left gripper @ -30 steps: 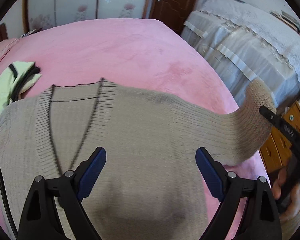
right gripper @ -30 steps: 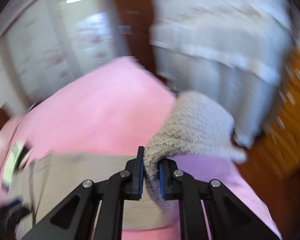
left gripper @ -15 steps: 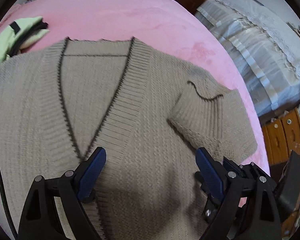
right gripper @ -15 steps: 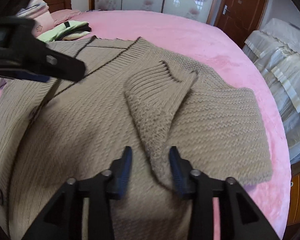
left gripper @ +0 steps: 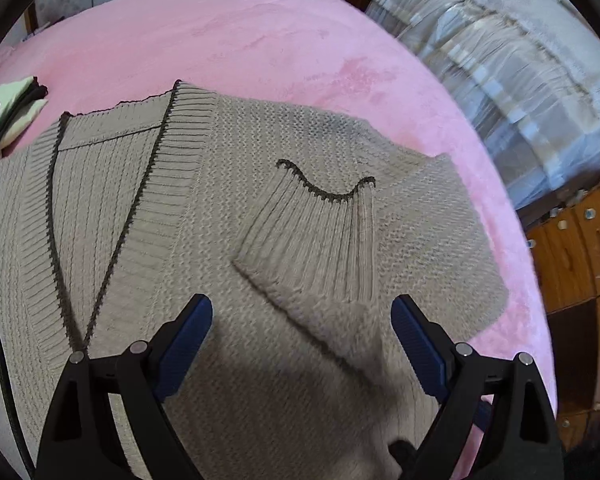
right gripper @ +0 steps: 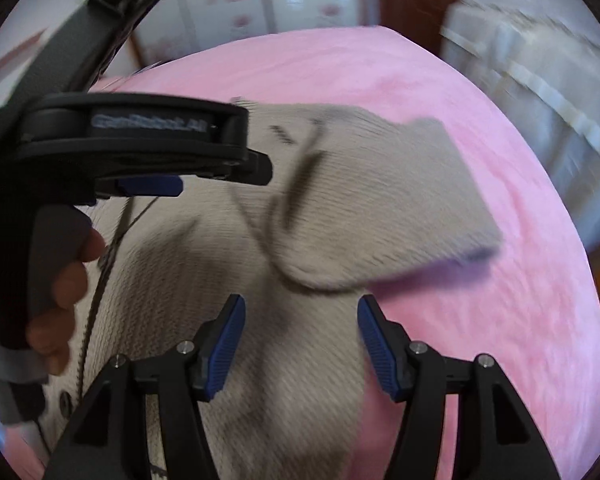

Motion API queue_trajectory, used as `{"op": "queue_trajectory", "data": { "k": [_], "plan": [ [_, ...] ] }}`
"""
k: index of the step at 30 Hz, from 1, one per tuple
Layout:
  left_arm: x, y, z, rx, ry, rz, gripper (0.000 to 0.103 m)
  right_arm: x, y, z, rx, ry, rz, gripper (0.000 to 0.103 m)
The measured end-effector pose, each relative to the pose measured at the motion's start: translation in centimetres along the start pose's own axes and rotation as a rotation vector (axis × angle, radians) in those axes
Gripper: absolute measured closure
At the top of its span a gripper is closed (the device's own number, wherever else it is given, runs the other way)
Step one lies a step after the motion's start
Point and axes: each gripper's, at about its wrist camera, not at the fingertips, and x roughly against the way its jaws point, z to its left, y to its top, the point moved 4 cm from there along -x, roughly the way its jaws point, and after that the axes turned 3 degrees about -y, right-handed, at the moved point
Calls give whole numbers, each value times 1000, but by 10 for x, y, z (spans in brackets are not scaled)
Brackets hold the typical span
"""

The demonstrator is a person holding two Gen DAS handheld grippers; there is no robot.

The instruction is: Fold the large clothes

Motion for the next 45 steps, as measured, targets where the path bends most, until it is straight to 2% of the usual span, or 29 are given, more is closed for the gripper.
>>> {"op": "queue_trajectory", "data": {
  "k": [2,7,8,9,10,11,12,13,17,20,22,24,27,30,32,37,39,40,45],
  "plan": [
    [-9,5,-11,-3,38,13,13,8,-5,-10,-54,23,2,44],
    [-28,12,-31,-69,220,28,13,17,-21,-18,-50,-38,-5,44],
    [-32,13,-33,-84,255,35,20,17,-24,-19,-51,-37,2,44],
    [-34,13,-33,-90,269,36,34,17,-29,-22,-60,-29,12,44],
    [-35,13,-31,-94,279,45,69,17,-31,-25,-71,-23,19,44],
    [-35,14,-29,-90,264,56,82,10,-24,-29,-78,-19,24,44],
    [-32,15,-26,-74,232,51,83,11,-29,-25,-84,-16,25,44],
    [-22,16,-20,-52,188,23,88,12,-32,-27,-90,-16,24,44],
    [26,19,8,-24,53,-101,90,12,-28,-29,-92,-21,16,44],
    [62,15,34,-11,0,-194,90,10,-18,-29,-88,-29,10,44],
    [75,7,57,14,-46,-229,90,6,-6,-24,-85,-41,12,44],
    [73,-6,81,35,-80,-218,89,1,-5,-25,-95,-39,26,44],
    [50,-29,117,90,-94,-150,88,-13,4,-40,-154,-10,61,44],
    [30,-43,147,164,-145,-109,81,-23,7,-50,-191,1,88,44],
    [26,-46,157,194,-146,-119,71,-28,10,-56,-211,11,102,44],
    [20,-45,165,230,-169,-113,70,-27,10,-50,-192,-3,98,44],
    [20,-40,161,210,-165,-124,78,-30,15,-49,-175,-15,91,44],
    [19,-36,156,198,-164,-125,95,-31,17,-48,-170,-16,89,44],
    [41,-18,140,107,-181,-174,98,-36,28,-50,-177,-20,81,44]
  ]
}}
